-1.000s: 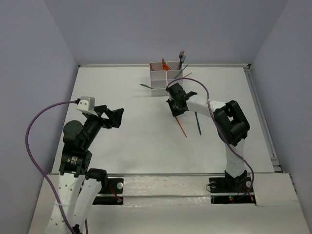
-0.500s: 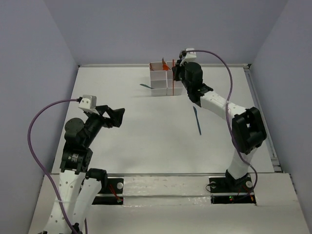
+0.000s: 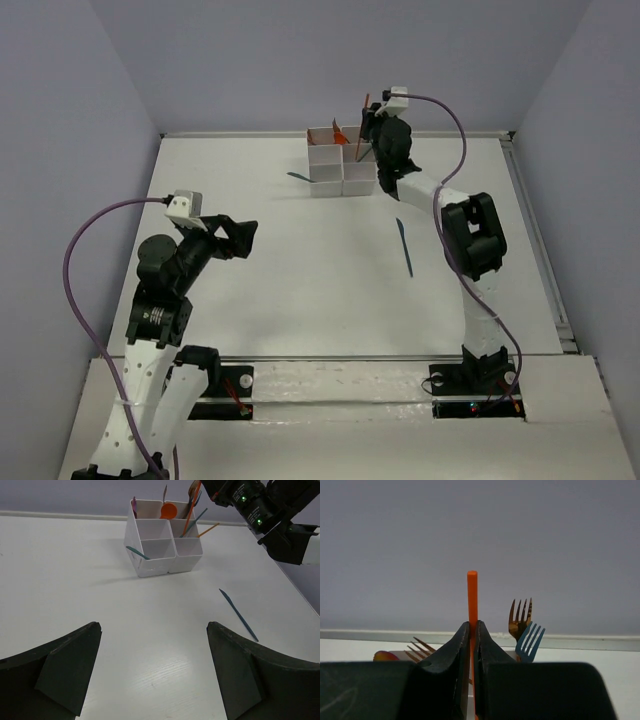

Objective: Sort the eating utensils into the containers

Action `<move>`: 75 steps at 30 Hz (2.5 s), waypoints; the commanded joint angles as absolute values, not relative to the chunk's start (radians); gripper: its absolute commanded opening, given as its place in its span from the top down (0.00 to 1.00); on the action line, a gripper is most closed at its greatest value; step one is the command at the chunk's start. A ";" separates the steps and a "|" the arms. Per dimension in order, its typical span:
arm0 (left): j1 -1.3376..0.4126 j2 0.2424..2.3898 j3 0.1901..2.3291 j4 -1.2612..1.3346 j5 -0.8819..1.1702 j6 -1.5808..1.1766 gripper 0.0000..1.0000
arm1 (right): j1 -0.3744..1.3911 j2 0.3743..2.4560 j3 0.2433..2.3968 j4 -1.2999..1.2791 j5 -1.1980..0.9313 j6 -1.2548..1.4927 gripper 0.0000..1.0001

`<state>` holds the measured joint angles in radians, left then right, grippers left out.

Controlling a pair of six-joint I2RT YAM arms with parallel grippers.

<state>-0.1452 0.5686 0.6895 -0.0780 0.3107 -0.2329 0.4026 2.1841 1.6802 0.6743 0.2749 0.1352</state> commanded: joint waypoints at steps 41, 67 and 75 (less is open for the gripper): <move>-0.155 0.500 0.706 -0.025 0.330 -0.233 0.01 | 0.390 1.577 0.894 -0.121 0.307 0.465 0.50; -0.183 0.471 0.706 -0.028 0.336 -0.238 0.01 | 0.390 1.734 1.025 -0.278 0.164 0.396 0.93; -0.183 0.476 0.707 -0.028 0.336 -0.236 0.01 | 0.484 1.528 1.009 0.064 0.008 0.345 0.93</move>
